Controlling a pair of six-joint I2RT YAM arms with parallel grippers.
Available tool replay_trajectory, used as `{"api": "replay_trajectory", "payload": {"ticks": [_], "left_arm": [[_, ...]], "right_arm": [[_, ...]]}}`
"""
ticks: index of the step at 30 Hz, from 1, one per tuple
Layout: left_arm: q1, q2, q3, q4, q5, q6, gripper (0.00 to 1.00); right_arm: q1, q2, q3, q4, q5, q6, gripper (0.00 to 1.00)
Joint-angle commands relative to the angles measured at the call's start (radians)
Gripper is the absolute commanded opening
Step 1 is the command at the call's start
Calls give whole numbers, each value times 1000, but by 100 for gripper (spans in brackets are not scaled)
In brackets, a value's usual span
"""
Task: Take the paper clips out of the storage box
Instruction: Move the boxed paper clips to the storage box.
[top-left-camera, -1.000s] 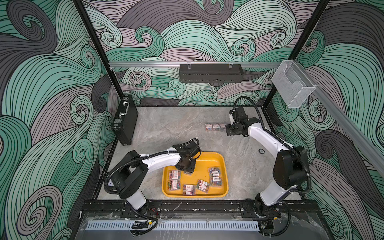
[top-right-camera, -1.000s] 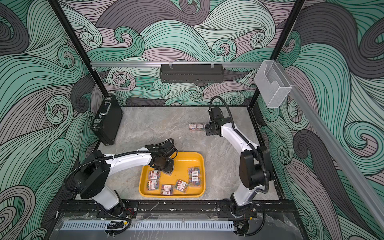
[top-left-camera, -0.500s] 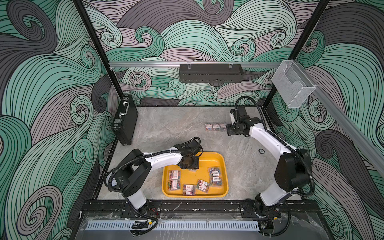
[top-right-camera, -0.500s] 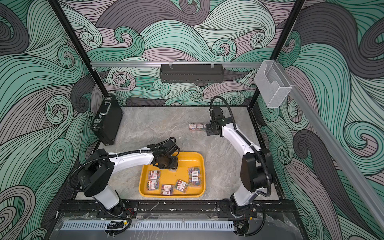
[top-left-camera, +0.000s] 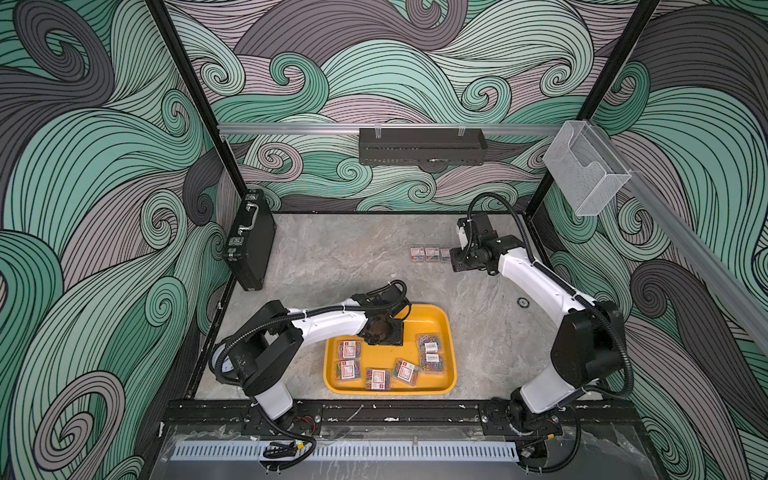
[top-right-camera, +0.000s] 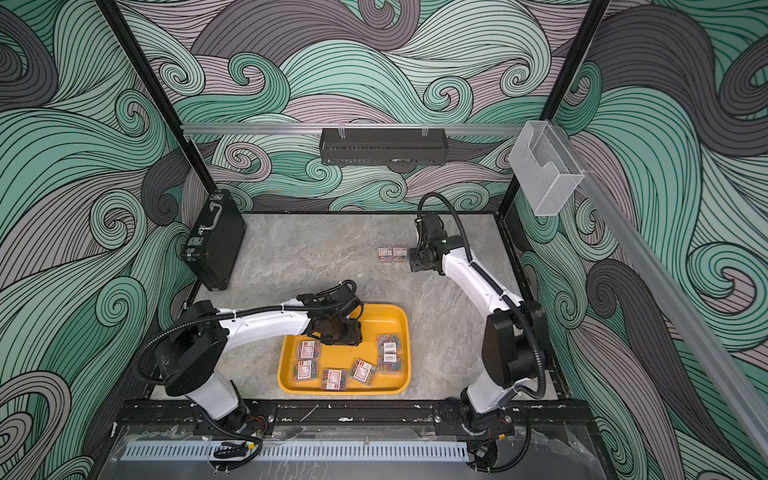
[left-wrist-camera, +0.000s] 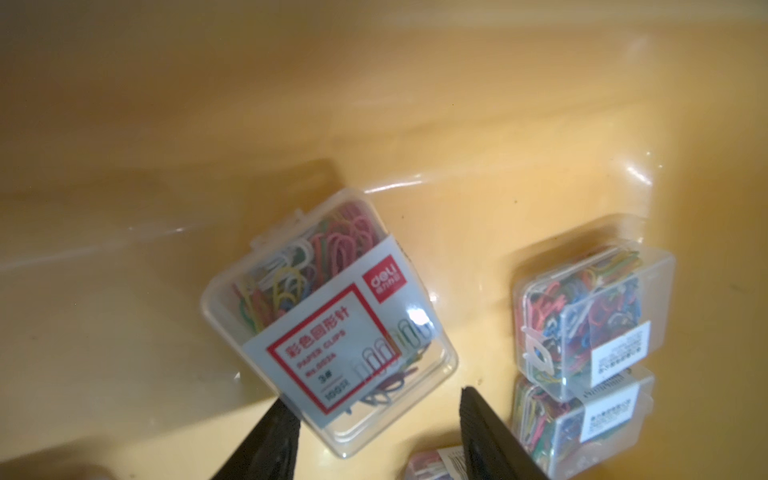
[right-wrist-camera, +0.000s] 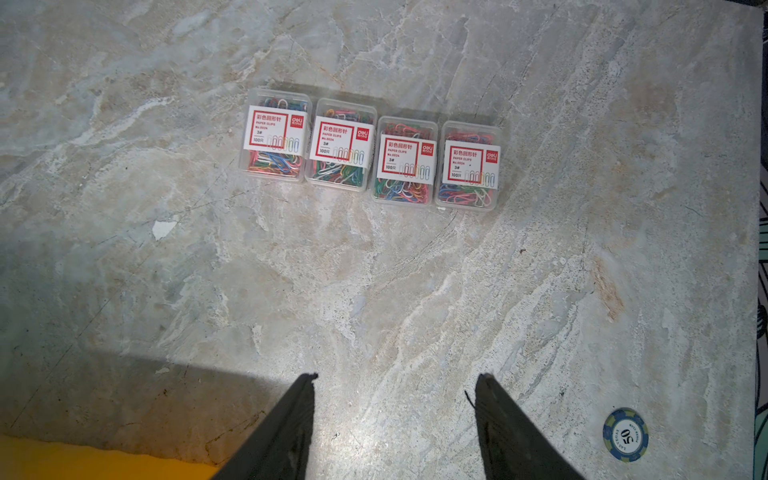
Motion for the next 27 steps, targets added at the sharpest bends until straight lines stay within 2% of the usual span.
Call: {"api": "replay_trajectory", "payload": {"ticks": [1, 8, 15, 22, 27], "left_arm": [[0, -60, 9, -22, -24, 6, 60], [50, -191, 14, -95, -106, 74, 60], [159, -330, 18, -161, -167, 170, 60], [308, -427, -5, -171, -208, 216, 61], [410, -466, -28, -173, -189, 236, 61]], "right_arm": [[15, -38, -2, -23, 13, 5, 62], [48, -81, -15, -30, 13, 9, 62], [107, -124, -45, -37, 19, 33, 62], [260, -196, -100, -49, 46, 107, 62], [389, -238, -166, -33, 56, 188, 62]]}}
